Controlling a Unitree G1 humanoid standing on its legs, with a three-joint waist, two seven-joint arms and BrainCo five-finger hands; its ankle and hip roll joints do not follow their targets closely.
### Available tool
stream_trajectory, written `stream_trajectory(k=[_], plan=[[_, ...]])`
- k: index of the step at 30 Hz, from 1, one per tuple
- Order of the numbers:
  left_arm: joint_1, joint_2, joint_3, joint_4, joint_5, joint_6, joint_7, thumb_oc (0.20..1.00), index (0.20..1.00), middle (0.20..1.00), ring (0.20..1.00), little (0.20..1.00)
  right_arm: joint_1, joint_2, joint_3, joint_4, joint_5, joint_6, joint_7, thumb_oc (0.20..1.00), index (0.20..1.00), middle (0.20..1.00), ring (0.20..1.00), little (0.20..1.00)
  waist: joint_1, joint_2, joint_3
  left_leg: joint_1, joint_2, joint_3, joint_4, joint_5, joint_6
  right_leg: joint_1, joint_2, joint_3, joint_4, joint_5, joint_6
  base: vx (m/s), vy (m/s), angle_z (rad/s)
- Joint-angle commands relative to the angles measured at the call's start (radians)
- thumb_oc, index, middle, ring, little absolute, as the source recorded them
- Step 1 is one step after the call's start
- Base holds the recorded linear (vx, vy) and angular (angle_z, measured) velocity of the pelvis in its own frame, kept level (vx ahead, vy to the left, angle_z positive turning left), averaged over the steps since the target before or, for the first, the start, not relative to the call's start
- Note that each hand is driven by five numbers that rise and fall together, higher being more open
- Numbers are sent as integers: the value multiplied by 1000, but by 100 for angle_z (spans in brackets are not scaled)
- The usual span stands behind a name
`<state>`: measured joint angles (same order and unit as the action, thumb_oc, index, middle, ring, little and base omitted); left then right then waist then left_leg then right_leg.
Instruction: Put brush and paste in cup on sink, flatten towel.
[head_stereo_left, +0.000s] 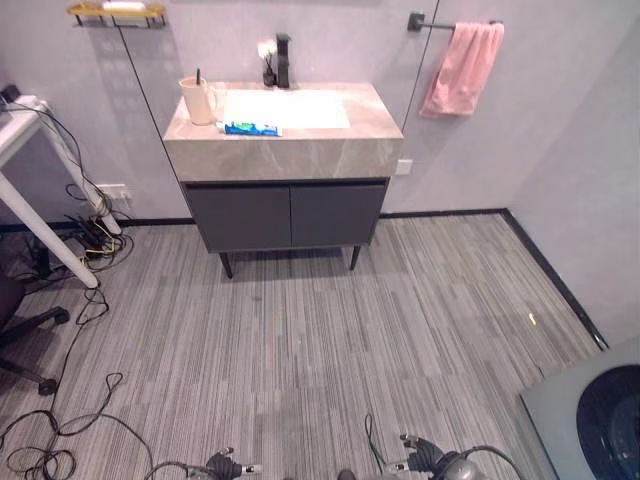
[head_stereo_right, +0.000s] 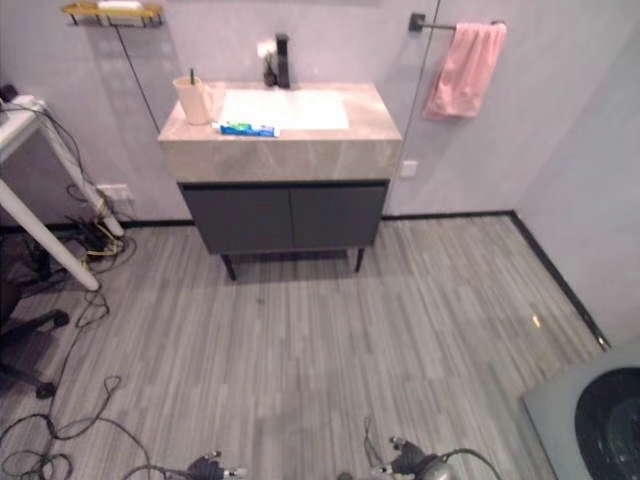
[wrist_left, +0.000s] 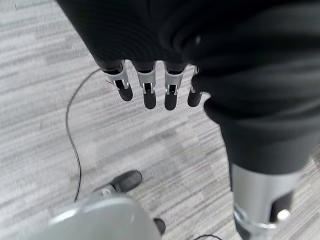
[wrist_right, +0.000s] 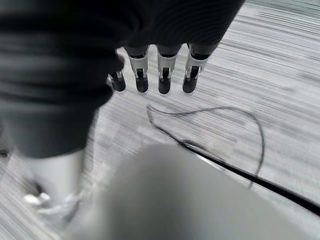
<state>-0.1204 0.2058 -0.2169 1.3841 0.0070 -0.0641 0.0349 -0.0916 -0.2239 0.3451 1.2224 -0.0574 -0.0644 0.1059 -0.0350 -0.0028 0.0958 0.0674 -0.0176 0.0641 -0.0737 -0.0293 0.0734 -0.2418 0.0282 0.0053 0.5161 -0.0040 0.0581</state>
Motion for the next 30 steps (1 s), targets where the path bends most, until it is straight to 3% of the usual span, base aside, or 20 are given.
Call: stream_trajectory(k=[1, 2, 5, 6, 7, 9, 10, 12, 14, 16, 17, 20, 21, 23, 24, 25, 27, 28, 29, 30], plan=[[9, 35, -2, 26, -4, -10, 5, 1000, 1000, 1000, 1000, 1000, 45, 30, -21, -33, 47, 2, -16, 1000, 1000, 1000, 1000, 1000, -38, -4, -22, 47, -5, -14, -14, 25, -63, 14, -56, 30, -134, 151, 41, 172, 44, 51], [9, 35, -3, 26, -4, -10, 5, 1000, 1000, 1000, 1000, 1000, 45, 29, -21, -33, 47, 1, -16, 1000, 1000, 1000, 1000, 1000, -38, -4, -20, 50, -5, -15, -14, 24, -63, 16, -56, 29, -133, 150, 41, 236, 16, 51], [8, 29, -35, 22, 21, -17, 4, 1000, 1000, 1000, 1000, 1000, 55, 11, -6, -26, 41, 1, -21, 1000, 1000, 1000, 1000, 1000, -81, -5, 3, 93, -25, -31, -14, -37, -66, -57, -62, -5, -400, 182, 33, 269, -36, 20], [8, 29, -35, 22, 21, -17, 4, 1000, 1000, 1000, 1000, 1000, 55, 11, -6, -26, 41, 1, -21, 1000, 1000, 1000, 1000, 1000, -81, -4, 4, 93, -25, -31, -14, -37, -66, -56, -62, -5, -400, 182, 33, 397, -61, 3], [11, 25, -26, 23, 8, -16, 6, 1000, 1000, 1000, 1000, 1000, 62, 15, -1, -8, 41, 0, -23, 1000, 1000, 1000, 1000, 1000, -102, -3, 8, 128, -22, -49, -14, -49, -69, -90, -70, -10, -493, 207, 36, 225, -35, 13], [15, 18, -29, 24, 12, -20, 2, 1000, 1000, 1000, 1000, 1000, 68, 16, 6, 7, 33, -2, -21, 1000, 1000, 1000, 1000, 1000, -121, 4, 7, 169, -13, -61, -14, -53, -72, -96, -66, -27, -556, 219, 41, 354, -53, 13], [15, 17, -29, 24, 12, -20, 2, 1000, 1000, 1000, 1000, 1000, 68, 16, 6, 7, 33, -2, -21, 1000, 1000, 1000, 1000, 1000, -121, 6, 8, 171, -11, -61, -14, -54, -73, -93, -64, -29, -557, 219, 41, 487, -77, 28], [8, -12, -35, 26, 25, -13, -7, 1000, 1000, 1000, 1000, 1000, 63, -2, -4, 98, 20, -1, -30, 1000, 1000, 1000, 1000, 1000, -154, 13, -29, 222, -4, -82, -14, -51, -74, -54, -40, 47, -540, 254, 39, 536, -103, 41], [9, -20, -33, 22, 20, -12, -9, 1000, 1000, 1000, 1000, 1000, 41, -24, -13, 120, 23, 1, -37, 1000, 1000, 1000, 1000, 1000, -156, 28, -50, 234, 16, -99, 7, -12, -85, -39, -15, 56, -508, 248, 25, 490, -130, 84], [12, -26, -48, 2, 14, -17, -13, 1000, 1000, 1000, 1000, 1000, 32, -39, -6, 115, 19, 1, -40, 1000, 1000, 1000, 1000, 1000, -162, 39, -75, 230, 38, -116, 97, 46, -122, -6, -3, 48, -489, 226, 6, 436, -135, 32], [12, -26, -48, 2, 14, -17, -13, 1000, 1000, 1000, 1000, 1000, 32, -39, -6, 115, 19, 1, -40, 1000, 1000, 1000, 1000, 1000, -162, 39, -75, 230, 38, -116, 97, 46, -122, -6, -3, 48, -489, 226, 6, 267, -102, 6], [-4, -24, -81, -29, 10, -22, -4, 1000, 1000, 1000, 1000, 1000, 7, -58, -9, 109, 30, -6, -67, 1000, 1000, 1000, 1000, 1000, -165, 16, -76, 128, 55, -86, 364, 132, -186, 58, -21, 33, -497, 193, -22, 310, -183, 5], [-13, -19, -97, -53, 0, -26, 3, 1000, 1000, 1000, 1000, 1000, -4, -66, -9, 103, 39, -11, -86, 1000, 1000, 1000, 1000, 1000, -157, -22, -65, 24, 86, -31, 562, 153, -175, 101, -40, 32, -501, 169, -50, 329, -303, 31], [-25, -10, -110, -75, -13, -31, 21, 1000, 1000, 1000, 1000, 1000, -19, -78, -1, 105, 39, -13, -106, 1000, 1000, 1000, 1000, 1000, -135, -62, -37, -86, 89, 11, 792, 149, -152, 134, -54, 33, -502, 154, -81, 326, -283, 50], [-32, -4, -139, -66, -21, -42, 26, 1000, 1000, 1000, 1000, 1000, -119, -127, 34, 187, 43, 2, -120, 1000, 1000, 1000, 1000, 1000, -98, -73, -34, -175, 115, 62, 729, 108, -129, 187, -67, 14, -524, 120, -81, 296, -168, 32], [-32, -4, -139, -66, -21, -42, 26, 1000, 1000, 1000, 1000, 1000, -119, -127, 34, 187, 43, 2, -120, 1000, 1000, 1000, 1000, 1000, -98, -74, -34, -175, 115, 62, 729, 109, -129, 187, -67, 14, -524, 120, -81, 459, -73, 0], [-12, 7, -127, -78, -13, -54, 35, 1000, 1000, 1000, 1000, 1000, -3, -102, 8, 175, 35, -15, -141, 1000, 1000, 1000, 1000, 1000, -93, -63, -30, -196, 149, 146, 456, 65, -133, 246, -85, -3, -559, 86, -57, 288, 82, 4], [-12, 7, -127, -78, -13, -54, 35, 1000, 1000, 1000, 1000, 1000, -3, -102, 8, 174, 35, -15, -141, 1000, 1000, 1000, 1000, 1000, -92, -66, -32, -193, 146, 149, 448, 70, -132, 244, -88, -2, -559, 87, -56, 203, 122, 29], [-11, 14, -129, -78, -9, -55, 45, 1000, 1000, 1000, 1000, 1000, 15, -106, 14, 177, 19, -11, -146, 1000, 1000, 1000, 1000, 1000, -90, -60, -31, -201, 134, 163, 308, 62, -131, 262, -91, -1, -566, 71, -46, 385, 190, 14], [0, 18, -129, -65, 2, -55, 42, 1000, 1000, 1000, 1000, 1000, 39, -108, 22, 177, 0, -4, -134, 1000, 1000, 1000, 1000, 1000, -74, -44, -29, -202, 136, 125, 88, 118, -142, 318, -84, 11, -578, 35, -35, 483, 231, -10]])
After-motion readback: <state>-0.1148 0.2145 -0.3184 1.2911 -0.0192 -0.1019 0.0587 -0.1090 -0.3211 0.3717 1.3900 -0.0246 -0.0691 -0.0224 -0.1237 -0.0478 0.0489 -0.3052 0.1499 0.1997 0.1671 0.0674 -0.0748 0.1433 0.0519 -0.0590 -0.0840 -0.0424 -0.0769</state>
